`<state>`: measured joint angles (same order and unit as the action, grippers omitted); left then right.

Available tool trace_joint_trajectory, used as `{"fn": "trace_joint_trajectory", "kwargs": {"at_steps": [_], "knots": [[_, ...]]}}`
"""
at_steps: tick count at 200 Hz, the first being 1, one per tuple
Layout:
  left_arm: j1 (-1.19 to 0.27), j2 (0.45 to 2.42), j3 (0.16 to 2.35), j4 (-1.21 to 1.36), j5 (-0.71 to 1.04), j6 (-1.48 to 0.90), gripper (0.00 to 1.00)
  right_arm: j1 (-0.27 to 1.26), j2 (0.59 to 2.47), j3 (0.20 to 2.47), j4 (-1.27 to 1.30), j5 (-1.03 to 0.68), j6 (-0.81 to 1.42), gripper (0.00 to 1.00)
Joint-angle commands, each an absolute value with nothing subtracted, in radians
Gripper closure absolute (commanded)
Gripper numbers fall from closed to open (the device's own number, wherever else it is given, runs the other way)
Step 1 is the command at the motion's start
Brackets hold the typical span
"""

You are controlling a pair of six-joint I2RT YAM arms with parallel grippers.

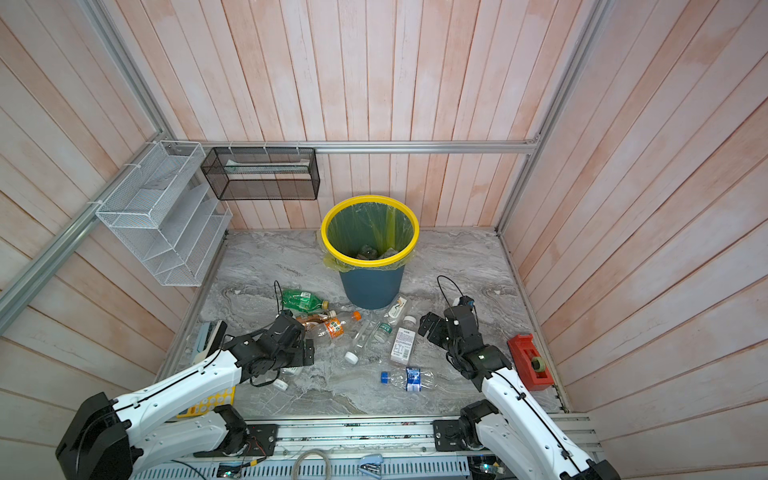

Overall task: Throw the plastic bottles in the bin
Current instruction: 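Move the left gripper back down onto the green lime-label juice bottle, then close the left gripper on the lime-label bottle and lift it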

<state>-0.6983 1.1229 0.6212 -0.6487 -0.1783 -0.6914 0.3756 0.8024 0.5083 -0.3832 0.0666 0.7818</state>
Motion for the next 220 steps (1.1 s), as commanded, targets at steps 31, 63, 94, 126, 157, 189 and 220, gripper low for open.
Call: {"fn": "trace_joint_trajectory", "kwargs": {"at_steps": [31, 63, 94, 126, 157, 189, 220], "knots": [[-0.69, 1.201, 0.639, -0.642, -0.143, -0.66, 0.05, 0.38, 0.838, 0.496, -0.341, 0.08, 0.754, 0.01], [-0.691, 1.217, 0.643, -0.65, -0.105, -0.669, 0.17, 0.38, 0.862, 0.494, -0.324, 0.074, 0.74, 0.01], [-0.695, 1.219, 0.652, -0.676, -0.115, -0.672, 0.17, 0.379, 0.883, 0.49, -0.306, 0.07, 0.731, 0.0], [-0.699, 1.269, 0.684, -0.713, -0.107, -0.66, 0.14, 0.378, 0.899, 0.484, -0.289, 0.061, 0.726, 0.01], [-0.712, 1.316, 0.7, -0.729, -0.113, -0.655, 0.12, 0.377, 0.9, 0.478, -0.282, 0.059, 0.718, 0.01], [-0.712, 1.346, 0.7, -0.724, -0.097, -0.65, 0.16, 0.371, 0.898, 0.475, -0.281, 0.058, 0.706, 0.01], [-0.713, 1.345, 0.704, -0.726, -0.094, -0.642, 0.22, 0.362, 0.891, 0.465, -0.274, 0.055, 0.7, 0.0]]}}
